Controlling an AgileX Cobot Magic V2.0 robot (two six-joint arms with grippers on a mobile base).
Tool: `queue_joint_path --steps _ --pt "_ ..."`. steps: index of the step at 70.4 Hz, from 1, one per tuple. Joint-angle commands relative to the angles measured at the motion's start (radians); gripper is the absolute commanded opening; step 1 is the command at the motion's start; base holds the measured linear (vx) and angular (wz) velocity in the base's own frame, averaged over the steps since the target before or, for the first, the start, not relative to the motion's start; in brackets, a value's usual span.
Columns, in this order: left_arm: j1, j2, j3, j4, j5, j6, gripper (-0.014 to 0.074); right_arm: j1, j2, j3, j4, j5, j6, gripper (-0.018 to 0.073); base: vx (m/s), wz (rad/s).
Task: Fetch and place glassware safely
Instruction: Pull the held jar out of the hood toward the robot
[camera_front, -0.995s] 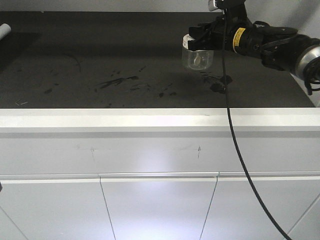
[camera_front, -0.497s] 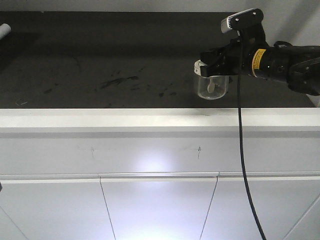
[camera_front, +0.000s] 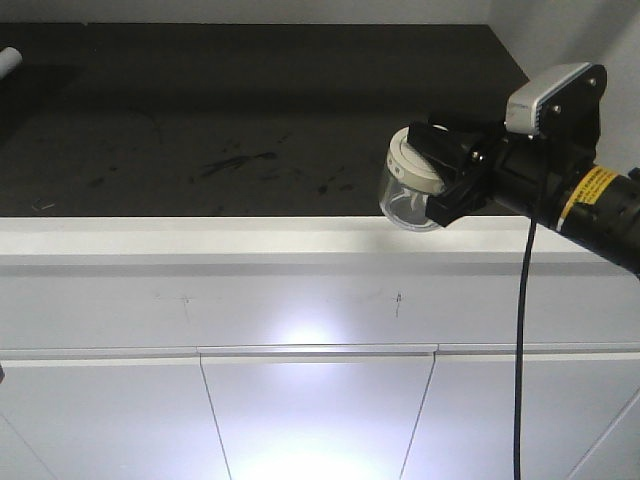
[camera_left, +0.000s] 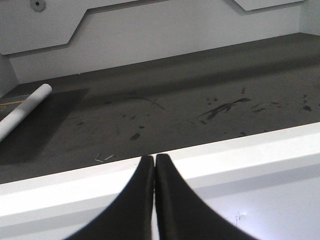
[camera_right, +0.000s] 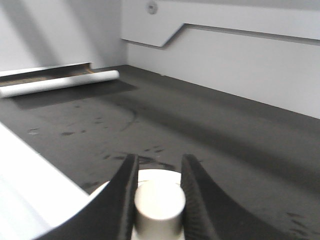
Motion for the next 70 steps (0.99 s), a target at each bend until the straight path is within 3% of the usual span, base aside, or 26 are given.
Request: queue_joint_path --steps 1,18,47,57,70 --pt "-0.002 -0.001 -0.026 -0.005 -0.078 -0.007 -0.0007 0.0 -0.088 0.018 0.034 -0.101 -0.014 -0.0002 0.0 0.0" --pt "-0.002 -0.001 -0.026 -0.005 -0.078 -0.007 -0.0007 0.017 -0.204 0.145 0.029 -0.16 -0.013 -0.0002 0.0 0.0" --pt "-0.002 -0.001 -0.026 -0.005 -0.078 -0.007 -0.0007 0.357 -0.219 0.174 0.021 -0.07 -0.014 -0.0002 0.0 0.0" --pt "-0.002 -0.001 -0.026 -0.005 -0.073 -0.007 -0.0007 0.42 -0.219 0.174 0.04 -0.069 -0.014 -0.0002 0.0 0.0" --pt "-0.002 -0.001 -0.026 -0.005 -0.071 -0.007 -0.0007 0.429 -0.219 0.174 0.042 -0.075 -0.014 -0.0002 0.0 0.0"
